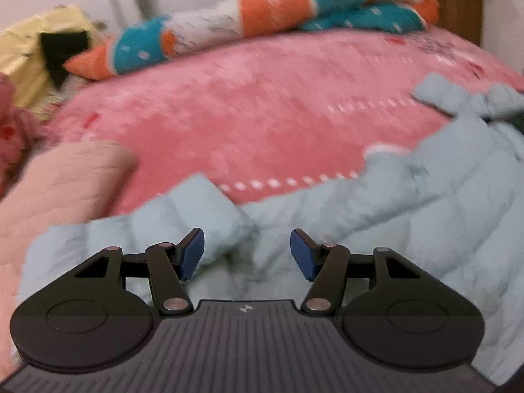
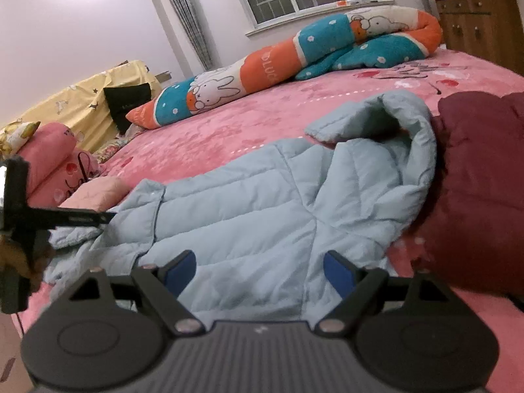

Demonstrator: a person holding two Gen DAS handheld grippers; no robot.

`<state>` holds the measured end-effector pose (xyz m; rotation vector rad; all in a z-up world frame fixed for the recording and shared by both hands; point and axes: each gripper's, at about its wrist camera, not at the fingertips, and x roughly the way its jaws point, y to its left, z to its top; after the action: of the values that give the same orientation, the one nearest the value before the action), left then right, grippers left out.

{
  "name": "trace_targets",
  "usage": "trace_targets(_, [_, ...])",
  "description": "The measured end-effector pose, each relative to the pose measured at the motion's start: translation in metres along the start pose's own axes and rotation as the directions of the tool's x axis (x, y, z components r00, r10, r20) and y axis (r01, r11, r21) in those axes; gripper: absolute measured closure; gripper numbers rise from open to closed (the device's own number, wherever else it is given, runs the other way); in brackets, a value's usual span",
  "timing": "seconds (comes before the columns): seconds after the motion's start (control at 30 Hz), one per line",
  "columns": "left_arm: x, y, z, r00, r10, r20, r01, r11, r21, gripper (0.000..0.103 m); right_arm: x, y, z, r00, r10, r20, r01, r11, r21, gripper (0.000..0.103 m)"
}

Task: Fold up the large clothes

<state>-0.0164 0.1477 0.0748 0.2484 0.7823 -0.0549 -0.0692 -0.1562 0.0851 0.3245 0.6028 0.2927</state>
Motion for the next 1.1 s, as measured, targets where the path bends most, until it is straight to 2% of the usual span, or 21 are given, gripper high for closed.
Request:
trace_targets(0.1, [0.007, -0.005, -0.003, 0.999, -0.022, -0.034, 0.024, 0.998, 0.056, 0.032, 0.005, -0.003, 0.001, 1.0, 0.011, -0.013, -0.011, 1.0, 0.011, 0.016])
trace_targets(0.3, [0.026, -0.007, -0.008, 0.997, 0.038, -0.068, -0.033, 0.997, 0.073, 0.028, 0.009, -0.006, 0.005, 1.0, 0.025, -0.017, -0.024, 1.0, 0.016, 0.015])
trace_targets(0.4, [0.039, -0.005, -0.003, 0.994, 0.085, -0.065, -0.083, 0.996, 0.025, 0.024, 0.011, -0.007, 0.005, 0.999, 0.027, -0.019, -0.027, 0.999, 0.017, 0.014])
trace_targets(0.53, [0.047, 0.007, 0.0, 0.988, 0.144, -0.047, -0.146, 0.989, -0.037, 0.012, 0.015, -0.009, 0.005, 0.999, 0.026, -0.024, -0.025, 0.999, 0.023, 0.013])
trace_targets(0.77, [0.064, 0.019, 0.007, 0.968, 0.249, -0.012, -0.249, 0.965, -0.081, 0.008, 0.021, -0.013, 0.003, 0.999, 0.021, -0.028, -0.02, 0.999, 0.03, 0.013])
trace_targets(0.87, [0.067, 0.021, 0.006, 0.96, 0.281, 0.001, -0.28, 0.956, -0.089, 0.002, 0.022, -0.013, 0.003, 0.999, 0.021, -0.025, -0.02, 0.999, 0.03, 0.013])
trace_targets(1.0, [0.066, 0.017, 0.009, 0.952, 0.305, 0.013, -0.303, 0.949, -0.085, 0.003, 0.024, -0.014, 0.003, 0.999, 0.02, -0.03, -0.019, 0.999, 0.031, 0.013])
trace_targets(1.1, [0.056, 0.01, 0.013, 0.949, 0.314, 0.032, -0.311, 0.947, -0.078, 0.013, 0.022, -0.014, 0.005, 0.999, 0.019, -0.028, -0.018, 0.999, 0.029, 0.013])
